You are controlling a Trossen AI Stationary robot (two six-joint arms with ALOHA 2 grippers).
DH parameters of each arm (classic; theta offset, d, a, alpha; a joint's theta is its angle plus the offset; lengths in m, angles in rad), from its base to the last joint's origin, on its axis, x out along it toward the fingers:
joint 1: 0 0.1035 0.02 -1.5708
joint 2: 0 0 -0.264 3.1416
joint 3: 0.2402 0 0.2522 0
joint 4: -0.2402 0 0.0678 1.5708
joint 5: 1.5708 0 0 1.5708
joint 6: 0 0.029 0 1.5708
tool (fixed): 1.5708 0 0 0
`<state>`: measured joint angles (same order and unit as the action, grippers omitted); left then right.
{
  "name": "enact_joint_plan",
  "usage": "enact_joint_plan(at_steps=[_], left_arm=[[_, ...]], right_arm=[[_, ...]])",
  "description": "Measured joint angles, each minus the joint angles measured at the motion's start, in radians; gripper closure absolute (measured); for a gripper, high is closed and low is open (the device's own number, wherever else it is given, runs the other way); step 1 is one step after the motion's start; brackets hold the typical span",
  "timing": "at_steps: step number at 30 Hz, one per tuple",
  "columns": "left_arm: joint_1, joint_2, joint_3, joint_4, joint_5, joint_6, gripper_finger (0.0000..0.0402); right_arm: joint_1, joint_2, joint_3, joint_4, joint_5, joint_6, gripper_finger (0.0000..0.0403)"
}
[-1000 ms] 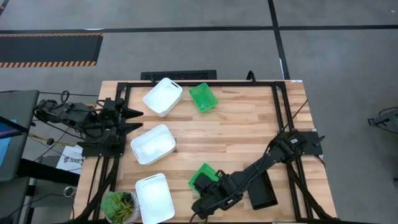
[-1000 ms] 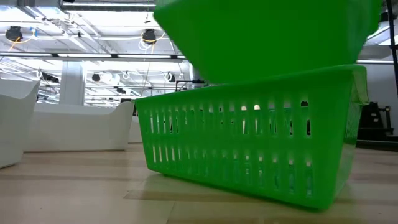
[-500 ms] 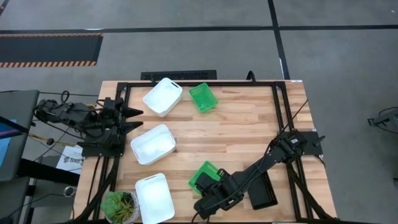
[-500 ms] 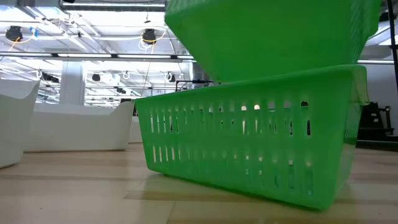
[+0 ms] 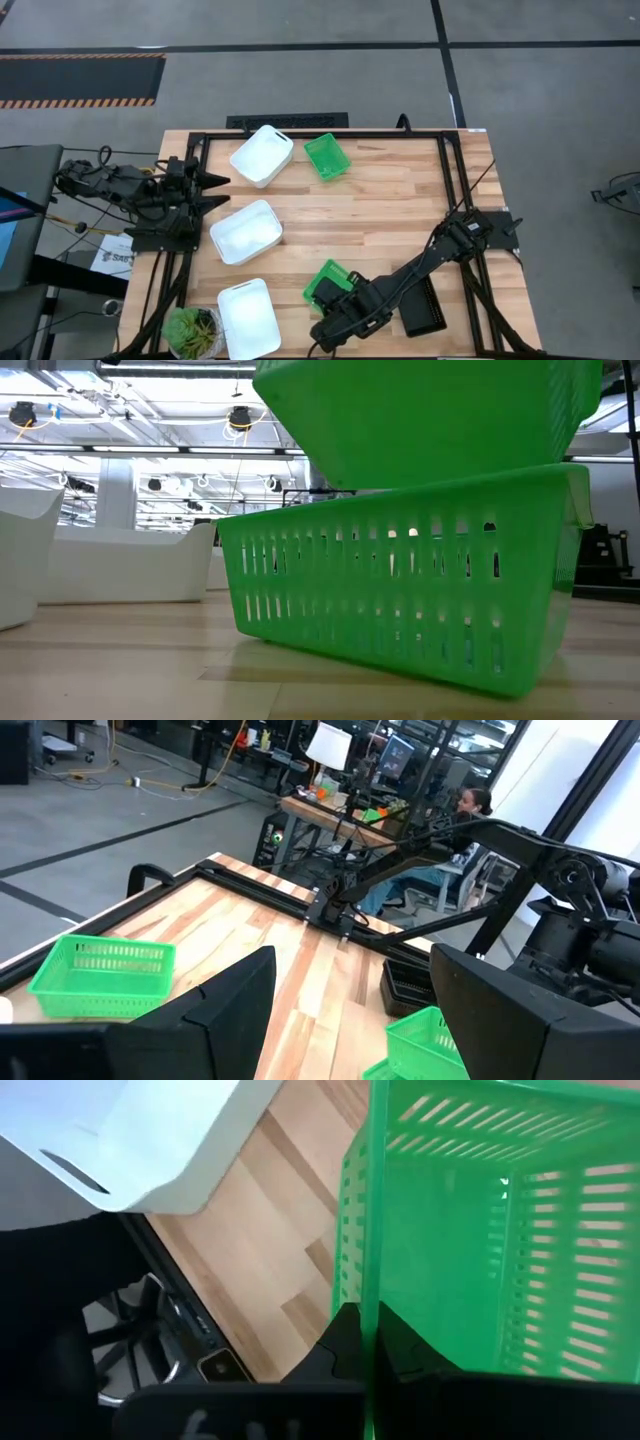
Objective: Stack baskets by color
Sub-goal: Stack the middle green bin on the bottom green bin
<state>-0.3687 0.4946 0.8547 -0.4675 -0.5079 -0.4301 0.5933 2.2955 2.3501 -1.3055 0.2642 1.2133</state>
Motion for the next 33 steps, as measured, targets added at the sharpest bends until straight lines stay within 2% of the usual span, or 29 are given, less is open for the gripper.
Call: enact_joint_plan(at_steps=[8, 16, 33], left_arm=[[0.0, 0.0, 0.0, 0.0, 0.0, 0.0, 0.0148], [0.0, 0.0, 0.0, 0.001, 0.006, 0.0, 0.0148], [0.0, 0.0, 0.0, 0.001, 0.005, 0.0, 0.0148]], right_arm=[[0.0, 0.0, -0.001, 0.002, 0.0, -0.001, 0.04], [0.0, 0.001, -0.089, 0.061, -0.003, 0.016, 0.04], [-0.001, 0.0, -0.091, 0.064, -0.004, 0.001, 0.0399]])
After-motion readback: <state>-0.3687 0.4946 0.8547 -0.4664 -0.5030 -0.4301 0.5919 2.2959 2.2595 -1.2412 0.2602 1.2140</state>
